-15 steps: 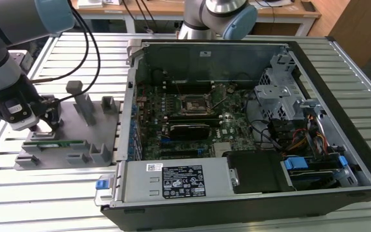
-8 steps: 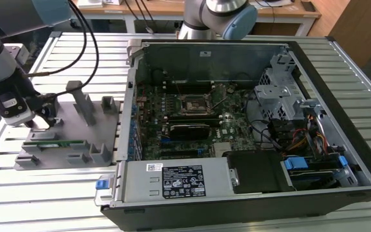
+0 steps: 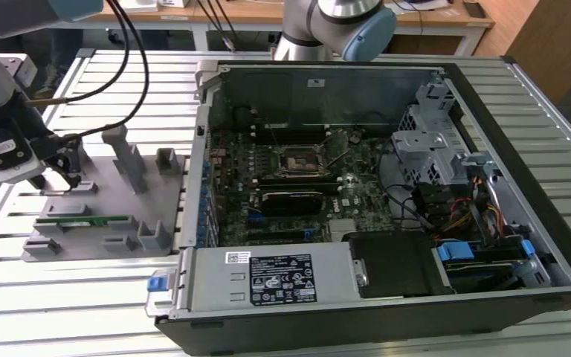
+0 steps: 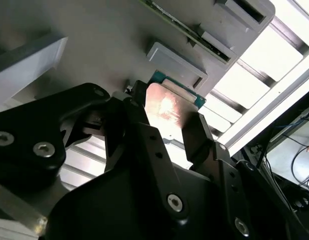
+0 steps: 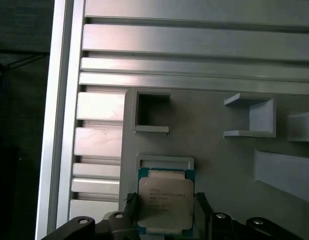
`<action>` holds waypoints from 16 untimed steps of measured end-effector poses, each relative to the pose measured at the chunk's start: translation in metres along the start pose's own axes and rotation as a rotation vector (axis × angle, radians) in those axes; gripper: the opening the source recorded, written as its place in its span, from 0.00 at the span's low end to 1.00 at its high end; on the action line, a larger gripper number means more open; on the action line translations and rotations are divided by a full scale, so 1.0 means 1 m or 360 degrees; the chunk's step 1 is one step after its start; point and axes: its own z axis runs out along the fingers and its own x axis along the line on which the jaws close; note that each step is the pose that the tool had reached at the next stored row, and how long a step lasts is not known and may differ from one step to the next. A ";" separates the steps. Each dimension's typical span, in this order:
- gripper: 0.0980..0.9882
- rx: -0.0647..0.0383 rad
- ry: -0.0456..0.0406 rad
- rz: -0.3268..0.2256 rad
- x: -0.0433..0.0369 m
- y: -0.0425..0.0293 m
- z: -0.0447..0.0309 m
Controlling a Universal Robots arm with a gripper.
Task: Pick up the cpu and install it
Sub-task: 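Pick up the cpu and move it towards the insertion slot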
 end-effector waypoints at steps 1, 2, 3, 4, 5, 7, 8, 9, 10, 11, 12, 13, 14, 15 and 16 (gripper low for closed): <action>0.49 0.0000 0.0000 0.0000 0.0000 0.0002 -0.0027; 0.49 -0.0001 0.0000 0.0000 0.0001 0.0003 -0.0044; 0.49 -0.0001 0.0000 0.0000 0.0001 0.0004 -0.0058; 0.49 -0.0002 0.0000 0.0000 0.0001 0.0005 -0.0065; 0.49 -0.0002 0.0000 0.0000 0.0001 0.0006 -0.0085; 0.49 -0.0002 0.0000 0.0000 0.0001 0.0008 -0.0110; 0.49 -0.0002 0.0000 0.0000 0.0001 0.0009 -0.0112; 0.49 -0.0002 0.0000 0.0000 0.0002 0.0009 -0.0119; 0.49 -0.0002 0.0000 0.0000 0.0002 0.0010 -0.0130; 0.49 -0.0002 0.0000 0.0000 0.0002 0.0013 -0.0161; 0.49 -0.0002 0.0000 0.0000 0.0002 0.0014 -0.0177; 0.49 -0.0002 0.0000 0.0000 0.0003 0.0016 -0.0197; 0.49 -0.0002 0.0000 0.0000 0.0003 0.0017 -0.0216; 0.49 -0.0002 0.0000 0.0000 0.0004 0.0018 -0.0236; 0.49 -0.0002 0.0000 0.0000 0.0004 0.0020 -0.0257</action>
